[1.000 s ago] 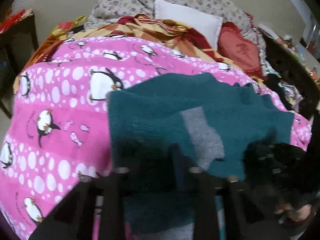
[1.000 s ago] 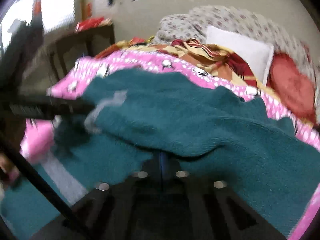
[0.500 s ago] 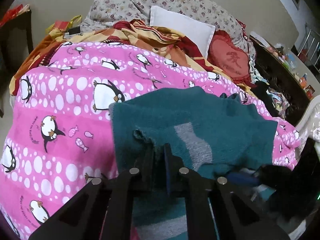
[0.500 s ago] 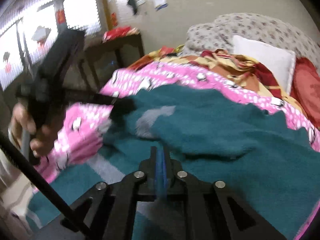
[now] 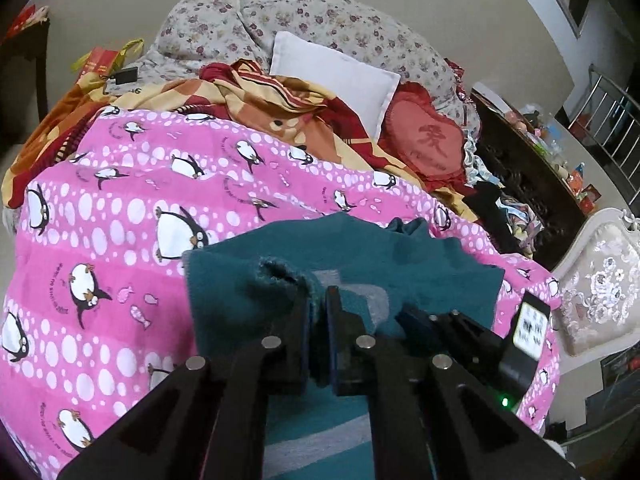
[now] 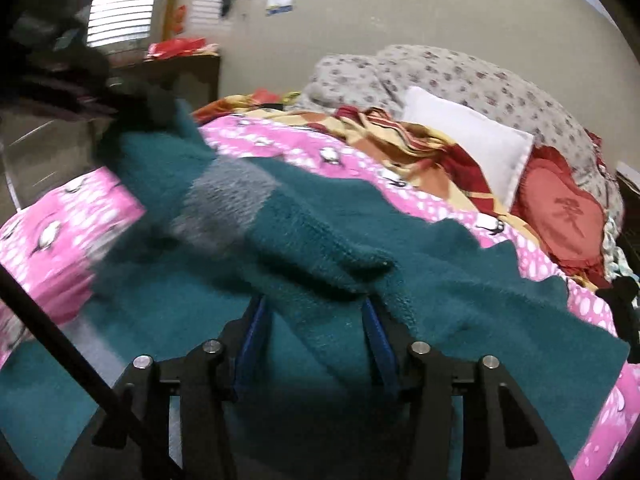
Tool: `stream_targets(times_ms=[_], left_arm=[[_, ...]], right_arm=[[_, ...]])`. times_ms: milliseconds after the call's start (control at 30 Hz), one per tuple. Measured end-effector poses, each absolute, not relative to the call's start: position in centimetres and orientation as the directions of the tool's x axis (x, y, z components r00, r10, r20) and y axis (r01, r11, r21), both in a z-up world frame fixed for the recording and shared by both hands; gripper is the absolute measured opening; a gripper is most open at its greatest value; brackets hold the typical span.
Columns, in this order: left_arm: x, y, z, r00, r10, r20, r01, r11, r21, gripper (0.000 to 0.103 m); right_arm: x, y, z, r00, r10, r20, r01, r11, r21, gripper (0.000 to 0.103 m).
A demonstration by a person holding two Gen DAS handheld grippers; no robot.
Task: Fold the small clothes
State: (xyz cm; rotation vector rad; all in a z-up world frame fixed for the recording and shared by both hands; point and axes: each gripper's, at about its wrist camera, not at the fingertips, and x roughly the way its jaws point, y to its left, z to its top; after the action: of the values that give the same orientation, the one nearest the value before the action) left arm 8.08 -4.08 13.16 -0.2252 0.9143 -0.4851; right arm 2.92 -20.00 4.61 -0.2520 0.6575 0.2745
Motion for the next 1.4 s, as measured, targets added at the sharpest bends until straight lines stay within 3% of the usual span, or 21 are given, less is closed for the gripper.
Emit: stream_targets(times_ms=[67, 100, 200, 333, 433, 500, 600, 667, 700, 767, 833, 1033, 1067, 1100, 1133, 1333, 1400], left_arm=[[8.2, -4.1, 13.1, 0.51, -0.496, -0.703, 0.298, 0.868, -0.396, 0.003], [8.2, -3.8, 13.2, 0.514, -0.493, -0.702, 0.294, 0.87, -0.396, 0.003], [7.8, -2.8, 13.4, 0.53, -0.482, -0.697, 0.293, 0.876, -0.383, 0.003], [7.9, -1.5, 11.5, 0.554, -0.376, -0.743, 0.246, 0.926, -0.286, 0.003], [7.9, -2.0, 8.8, 0.532, -0.257, -0.807, 0.216, 0.962, -0.164, 0.004], [7.5, -2.0, 8.2, 0.538, -0.229, -0.811, 0.223, 0.967, -0.125, 0.004], [6.6, -1.4, 9.0, 0.568, -0.214, -0.795, 0.211, 0.971, -0.11, 0.006], [6.0, -1.2, 10.3, 0.62, -0.179, -0.764, 0.196, 0.978, -0.07, 0.007], [5.8, -1.2, 10.8, 0.636, -0.171, -0.753, 0.193, 0.979, -0.059, 0.01], [5.4, -1.7, 11.5, 0.65, -0.197, -0.734, 0.215, 0.974, -0.071, 0.021], [4.8, -3.3, 11.5, 0.646, -0.22, -0.731, 0.255, 0.965, -0.065, 0.03], [4.3, -8.3, 8.5, 0.598, -0.199, -0.776, 0.32, 0.947, 0.004, 0.031], [4.4, -8.7, 8.0, 0.598, -0.186, -0.78, 0.318, 0.948, 0.018, 0.031], [4.5, -9.0, 7.5, 0.6, -0.171, -0.782, 0.313, 0.949, 0.033, 0.031], [4.8, -9.3, 7.1, 0.601, -0.156, -0.784, 0.308, 0.95, 0.046, 0.031], [6.0, -9.8, 7.4, 0.629, -0.15, -0.763, 0.29, 0.956, 0.051, 0.032], [6.4, -10.0, 6.5, 0.637, -0.092, -0.765, 0.265, 0.958, 0.105, 0.032]], right_arm=[[3.4, -21.1, 5.2, 0.739, 0.22, -0.636, -0.332, 0.941, -0.06, 0.012], [3.1, -21.8, 5.7, 0.723, 0.266, -0.638, -0.34, 0.94, 0.007, 0.011], [2.1, -23.6, 6.9, 0.654, 0.428, -0.624, -0.398, 0.896, 0.198, 0.01], [0.8, -22.6, 5.5, 0.538, 0.535, -0.651, -0.482, 0.829, 0.284, 0.011], [0.7, -21.6, 3.9, 0.516, 0.503, -0.693, -0.478, 0.841, 0.254, 0.019], [-0.1, -23.1, 5.2, 0.517, 0.542, -0.663, -0.477, 0.825, 0.303, 0.043], [-2.3, -27.4, 8.1, 0.599, 0.516, -0.612, -0.432, 0.852, 0.296, 0.049], [-4.4, -32.4, 10.3, 0.701, 0.417, -0.578, -0.321, 0.909, 0.267, 0.055], [-5.1, -34.2, 10.9, 0.74, 0.343, -0.579, -0.255, 0.939, 0.231, 0.065], [-5.9, -37.7, 11.8, 0.789, 0.19, -0.584, -0.117, 0.98, 0.16, 0.071], [-5.6, -40.7, 11.4, 0.784, 0.103, -0.612, -0.007, 0.987, 0.158, 0.071], [-2.4, -41.9, 9.1, 0.737, 0.161, -0.657, -0.013, 0.974, 0.225, 0.072], [-1.9, -41.1, 8.8, 0.735, 0.171, -0.656, -0.043, 0.978, 0.206, 0.066], [-1.5, -41.0, 8.7, 0.738, 0.162, -0.655, -0.047, 0.981, 0.19, 0.03], [-0.7, -41.0, 8.6, 0.74, 0.145, -0.657, -0.038, 0.984, 0.173, 0.015], [0.4, -43.2, 10.2, 0.797, 0.063, -0.6, 0.058, 0.982, 0.18, 0.01], [1.1, -44.2, 9.4, 0.784, 0.018, -0.62, 0.111, 0.979, 0.169, 0.01]])
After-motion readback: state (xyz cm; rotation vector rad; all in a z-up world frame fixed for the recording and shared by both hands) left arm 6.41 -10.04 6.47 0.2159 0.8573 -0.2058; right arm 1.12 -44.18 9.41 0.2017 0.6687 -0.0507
